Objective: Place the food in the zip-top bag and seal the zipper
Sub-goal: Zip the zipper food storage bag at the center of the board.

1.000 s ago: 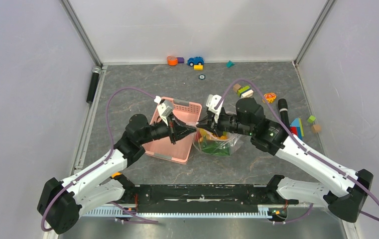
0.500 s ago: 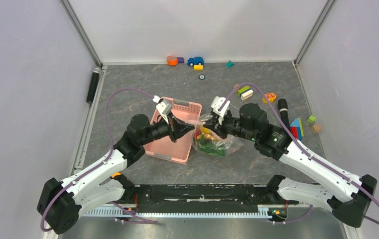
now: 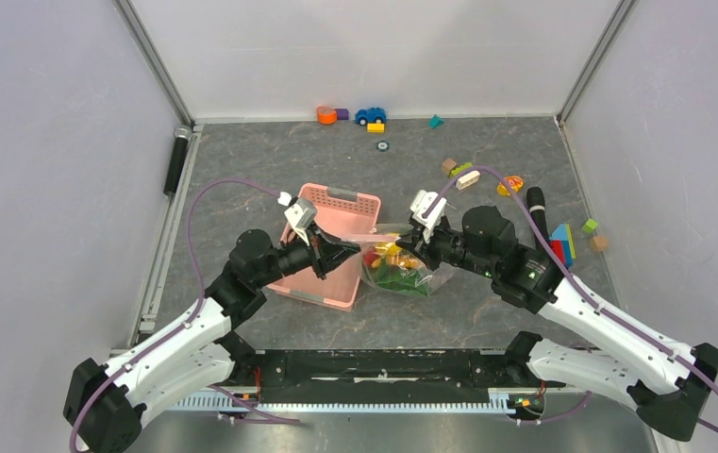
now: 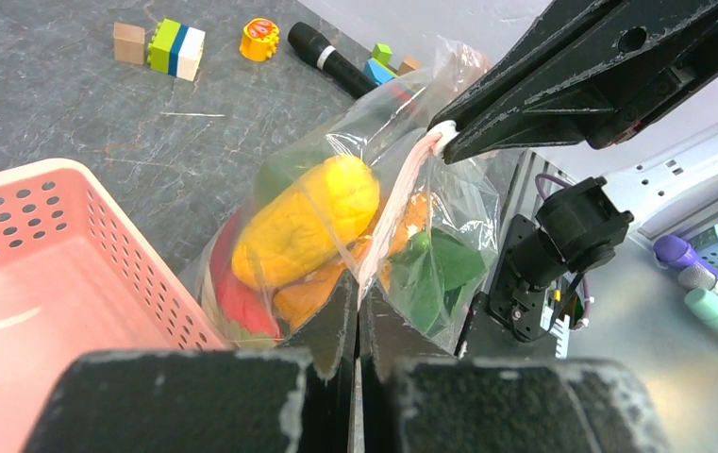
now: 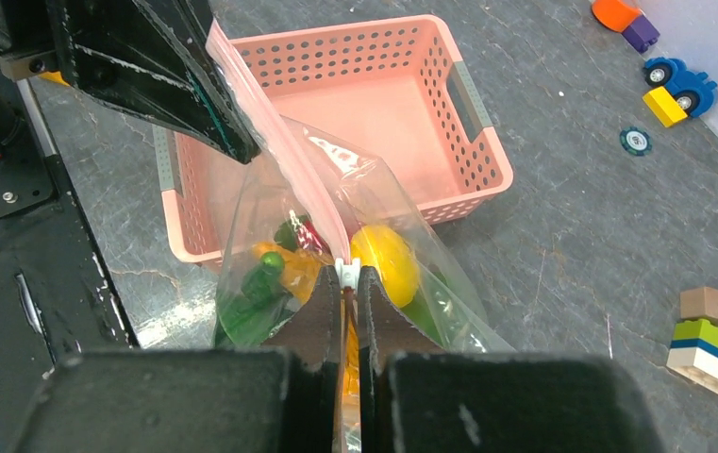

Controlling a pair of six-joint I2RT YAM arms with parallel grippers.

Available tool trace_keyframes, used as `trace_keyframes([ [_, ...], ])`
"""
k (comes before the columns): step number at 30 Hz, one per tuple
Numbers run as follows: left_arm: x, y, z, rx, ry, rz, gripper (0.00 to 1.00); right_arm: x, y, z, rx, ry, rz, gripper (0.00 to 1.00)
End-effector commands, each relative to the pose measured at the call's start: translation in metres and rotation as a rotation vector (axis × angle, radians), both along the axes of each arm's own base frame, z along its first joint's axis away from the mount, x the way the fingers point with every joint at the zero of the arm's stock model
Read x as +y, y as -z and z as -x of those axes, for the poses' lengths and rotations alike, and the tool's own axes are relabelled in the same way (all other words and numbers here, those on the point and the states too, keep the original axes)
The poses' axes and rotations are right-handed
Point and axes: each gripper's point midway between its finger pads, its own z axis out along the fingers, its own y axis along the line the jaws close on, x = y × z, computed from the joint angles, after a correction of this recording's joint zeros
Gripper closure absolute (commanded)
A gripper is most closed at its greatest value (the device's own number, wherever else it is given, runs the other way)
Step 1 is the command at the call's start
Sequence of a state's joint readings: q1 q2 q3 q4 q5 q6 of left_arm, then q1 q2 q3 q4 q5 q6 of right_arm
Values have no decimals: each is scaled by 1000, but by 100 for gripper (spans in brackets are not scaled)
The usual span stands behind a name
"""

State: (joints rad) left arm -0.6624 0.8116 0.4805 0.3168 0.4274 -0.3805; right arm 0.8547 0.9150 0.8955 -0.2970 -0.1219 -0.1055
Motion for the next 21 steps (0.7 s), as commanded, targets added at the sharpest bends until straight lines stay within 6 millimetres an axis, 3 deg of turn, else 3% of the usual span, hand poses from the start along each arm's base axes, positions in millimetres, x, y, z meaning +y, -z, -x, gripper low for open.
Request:
trace_keyframes([
  [1,9,-14,-10,-32,-73,31,98,-22,6,-11,-22,108,46,100],
  [21,18,-6,-33,-26,-196,-19,98,-52,13,-17,-46,250,58,100],
])
